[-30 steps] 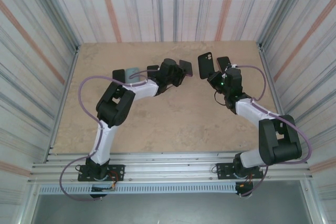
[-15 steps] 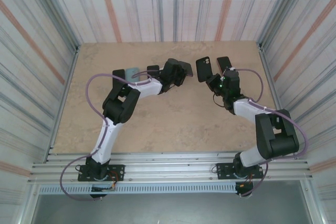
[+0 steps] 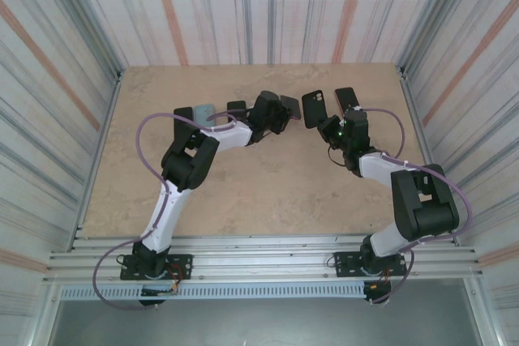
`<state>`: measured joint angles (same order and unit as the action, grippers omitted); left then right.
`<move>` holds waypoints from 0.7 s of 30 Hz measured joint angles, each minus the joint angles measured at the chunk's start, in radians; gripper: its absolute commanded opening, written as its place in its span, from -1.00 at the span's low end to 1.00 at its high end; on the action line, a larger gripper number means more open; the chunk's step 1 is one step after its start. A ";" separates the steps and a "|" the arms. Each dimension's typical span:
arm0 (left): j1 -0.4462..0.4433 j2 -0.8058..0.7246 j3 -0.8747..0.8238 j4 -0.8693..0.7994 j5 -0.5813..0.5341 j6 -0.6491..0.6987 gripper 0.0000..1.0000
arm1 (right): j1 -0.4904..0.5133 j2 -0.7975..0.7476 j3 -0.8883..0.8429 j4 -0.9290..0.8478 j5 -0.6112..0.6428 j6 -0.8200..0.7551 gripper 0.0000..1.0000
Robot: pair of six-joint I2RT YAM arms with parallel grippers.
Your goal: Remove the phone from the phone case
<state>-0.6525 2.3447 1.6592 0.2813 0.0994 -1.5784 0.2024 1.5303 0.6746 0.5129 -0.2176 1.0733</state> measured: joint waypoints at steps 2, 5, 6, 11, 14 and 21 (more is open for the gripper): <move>0.000 0.000 0.000 -0.024 0.011 -0.001 -0.51 | -0.002 0.003 0.000 -0.001 0.000 0.000 -1.00; -0.002 0.000 0.000 -0.056 0.021 -0.001 -0.42 | -0.006 0.003 0.000 -0.001 0.001 0.000 -1.00; -0.003 0.000 -0.001 -0.065 0.024 -0.001 -0.39 | -0.006 0.003 0.000 -0.002 0.001 0.000 -1.00; -0.003 0.000 -0.003 -0.109 0.035 0.000 -0.25 | -0.006 0.008 0.000 -0.001 0.000 0.000 -1.00; -0.003 -0.001 -0.010 -0.127 0.035 0.000 -0.17 | -0.006 0.018 0.000 -0.001 0.001 0.000 -1.00; -0.003 -0.011 -0.019 -0.151 0.039 0.001 -0.03 | -0.006 0.032 -0.004 0.000 0.000 -0.001 -1.00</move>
<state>-0.6559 2.3337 1.6405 0.1307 0.1387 -1.5772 0.1959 1.5627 0.6708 0.5125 -0.2173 1.0725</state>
